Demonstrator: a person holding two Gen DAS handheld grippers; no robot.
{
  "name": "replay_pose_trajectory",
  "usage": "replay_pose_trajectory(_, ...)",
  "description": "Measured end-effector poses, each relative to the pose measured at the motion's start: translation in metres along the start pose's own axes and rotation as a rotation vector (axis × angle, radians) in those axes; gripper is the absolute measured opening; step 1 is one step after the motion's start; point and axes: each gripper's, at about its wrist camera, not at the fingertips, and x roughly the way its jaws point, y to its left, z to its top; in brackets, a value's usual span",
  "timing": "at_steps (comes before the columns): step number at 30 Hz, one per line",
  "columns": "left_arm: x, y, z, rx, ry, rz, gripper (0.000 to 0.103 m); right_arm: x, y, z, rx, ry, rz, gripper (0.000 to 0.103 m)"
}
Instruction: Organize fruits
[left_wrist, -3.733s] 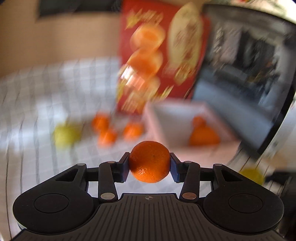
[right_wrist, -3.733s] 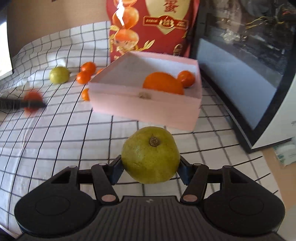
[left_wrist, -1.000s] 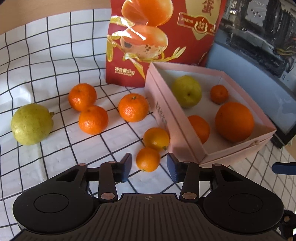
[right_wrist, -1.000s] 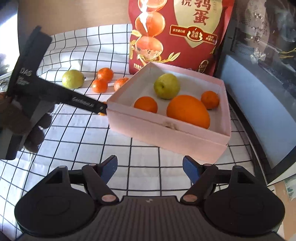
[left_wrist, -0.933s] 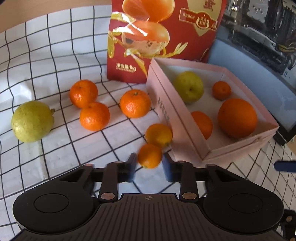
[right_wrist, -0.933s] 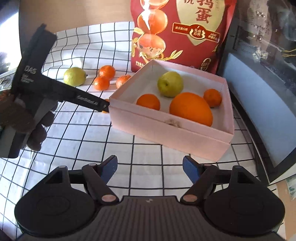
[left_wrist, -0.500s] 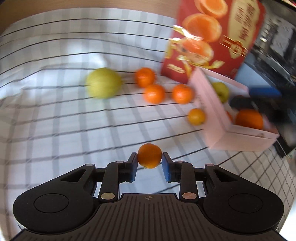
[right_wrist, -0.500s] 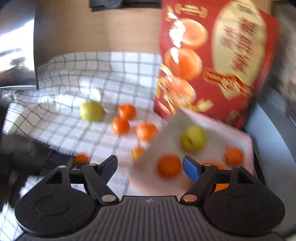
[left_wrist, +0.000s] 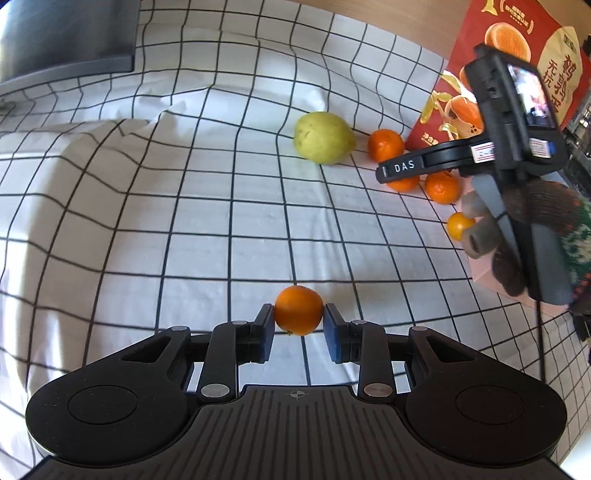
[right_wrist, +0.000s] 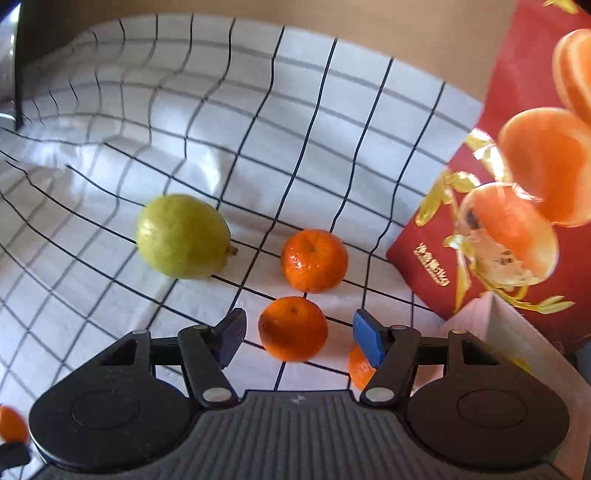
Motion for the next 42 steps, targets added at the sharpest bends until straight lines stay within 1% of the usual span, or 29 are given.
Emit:
replay_pose_trajectory(2, -0.002, 0.002, -0.002, -0.002, 0.004, -0.001, 0.033, 0.004, -0.003, -0.001, 0.019, 0.003, 0.0, 0.063)
replay_pose_trajectory(3, -0.002, 0.001, -0.003, -0.001, 0.008, 0.0, 0.033, 0.003, -0.003, -0.001, 0.022, 0.003, 0.002, 0.061)
replay_pose_trajectory(4, -0.003, 0.002, -0.004, -0.001, 0.011, 0.0, 0.033, 0.004, -0.002, 0.0, 0.025, 0.01, 0.007, 0.057)
replay_pose_trajectory(5, -0.003, 0.002, -0.005, -0.002, 0.014, 0.001, 0.033, 0.004, -0.003, 0.001, 0.029, 0.018, 0.021, 0.048)
replay_pose_trajectory(6, -0.004, 0.002, -0.005, -0.003, 0.015, 0.002, 0.033, 0.004, -0.003, 0.001, 0.034, 0.023, 0.032, 0.043)
replay_pose_trajectory(8, -0.004, 0.004, -0.006, -0.009, 0.016, 0.005, 0.033, 0.003, -0.002, 0.0, 0.04, 0.029, 0.043, 0.043)
replay_pose_trajectory(11, -0.005, 0.005, -0.007, -0.017, 0.015, 0.005, 0.033, -0.007, -0.005, -0.006, 0.082, 0.037, 0.1, 0.043)
replay_pose_trajectory(14, -0.004, 0.006, -0.008, -0.02, 0.021, 0.002, 0.033, -0.03, -0.005, -0.018, 0.095, 0.01, 0.156, 0.042)
replay_pose_trajectory(20, -0.001, -0.004, -0.01, 0.005, 0.036, -0.016, 0.033, -0.085, 0.005, -0.056, 0.05, -0.063, 0.225, 0.043)
replay_pose_trajectory(24, -0.001, -0.014, -0.011, 0.029, 0.031, -0.039, 0.033, -0.11, 0.001, -0.088, 0.091, -0.051, 0.272, 0.043)
replay_pose_trajectory(28, -0.001, -0.026, -0.013, 0.052, 0.025, -0.068, 0.033, -0.125, 0.0, -0.123, 0.132, -0.018, 0.263, 0.043)
replay_pose_trajectory(31, 0.002, -0.037, -0.015, 0.079, 0.029, -0.094, 0.033, -0.138, 0.003, -0.149, 0.134, -0.007, 0.242, 0.043)
replay_pose_trajectory(34, 0.005, -0.051, -0.02, 0.112, 0.038, -0.118, 0.033, -0.144, 0.001, -0.169, 0.148, 0.008, 0.225, 0.043)
replay_pose_trajectory(38, 0.006, -0.068, -0.029, 0.155, 0.043, -0.133, 0.033, -0.148, -0.004, -0.19, 0.179, 0.026, 0.192, 0.043)
replay_pose_trajectory(41, 0.007, -0.074, -0.033, 0.173, 0.05, -0.131, 0.033, -0.154, -0.006, -0.199, 0.187, 0.006, 0.183, 0.043)
replay_pose_trajectory(42, 0.007, -0.075, -0.035, 0.176, 0.054, -0.129, 0.033, -0.156, -0.005, -0.201, 0.181, -0.002, 0.175, 0.046)
